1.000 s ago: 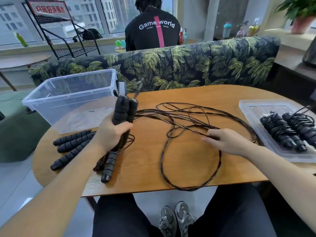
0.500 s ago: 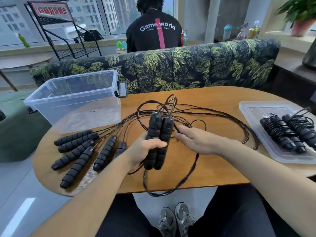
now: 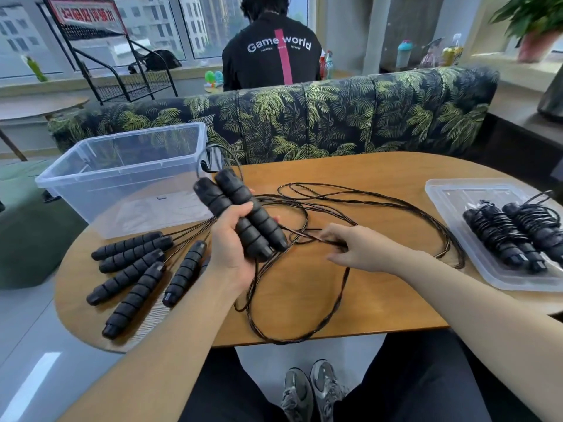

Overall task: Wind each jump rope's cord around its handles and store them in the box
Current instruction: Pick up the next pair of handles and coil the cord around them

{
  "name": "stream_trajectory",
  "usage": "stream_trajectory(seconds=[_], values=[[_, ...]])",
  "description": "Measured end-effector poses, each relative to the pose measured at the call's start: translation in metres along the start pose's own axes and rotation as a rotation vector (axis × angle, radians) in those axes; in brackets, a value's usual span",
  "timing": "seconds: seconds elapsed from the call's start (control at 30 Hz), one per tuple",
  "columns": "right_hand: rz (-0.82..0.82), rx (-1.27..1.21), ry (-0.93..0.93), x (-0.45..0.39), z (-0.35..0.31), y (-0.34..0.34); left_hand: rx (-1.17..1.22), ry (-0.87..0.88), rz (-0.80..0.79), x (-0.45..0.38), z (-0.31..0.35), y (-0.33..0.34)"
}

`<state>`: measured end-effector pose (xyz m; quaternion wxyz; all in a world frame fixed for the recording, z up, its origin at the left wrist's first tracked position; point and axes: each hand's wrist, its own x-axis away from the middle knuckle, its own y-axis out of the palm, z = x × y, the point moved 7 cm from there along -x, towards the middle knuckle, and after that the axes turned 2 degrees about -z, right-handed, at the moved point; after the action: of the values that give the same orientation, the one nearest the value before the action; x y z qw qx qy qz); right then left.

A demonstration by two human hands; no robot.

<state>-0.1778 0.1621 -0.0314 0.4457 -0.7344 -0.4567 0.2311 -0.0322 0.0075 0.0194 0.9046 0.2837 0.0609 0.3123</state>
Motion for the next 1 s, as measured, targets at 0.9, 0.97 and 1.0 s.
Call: stream_trajectory(seconds=[0.9,0.97,1.0], values=[[0.092,0.104,-0.127,-0.025,-0.040,-0.010,0.281,0.143,0.302,-0.042,0.021,-0.024],[0.128,-0.089,-0.107,-0.037,-0.042,-0.014,0.325,0.120,0.287,-0.047,0.019,-0.024],[0.129,-0.171,-0.101,-0.041,-0.043,-0.015,0.327,0.108,0.285,-0.049,0.017,-0.025]])
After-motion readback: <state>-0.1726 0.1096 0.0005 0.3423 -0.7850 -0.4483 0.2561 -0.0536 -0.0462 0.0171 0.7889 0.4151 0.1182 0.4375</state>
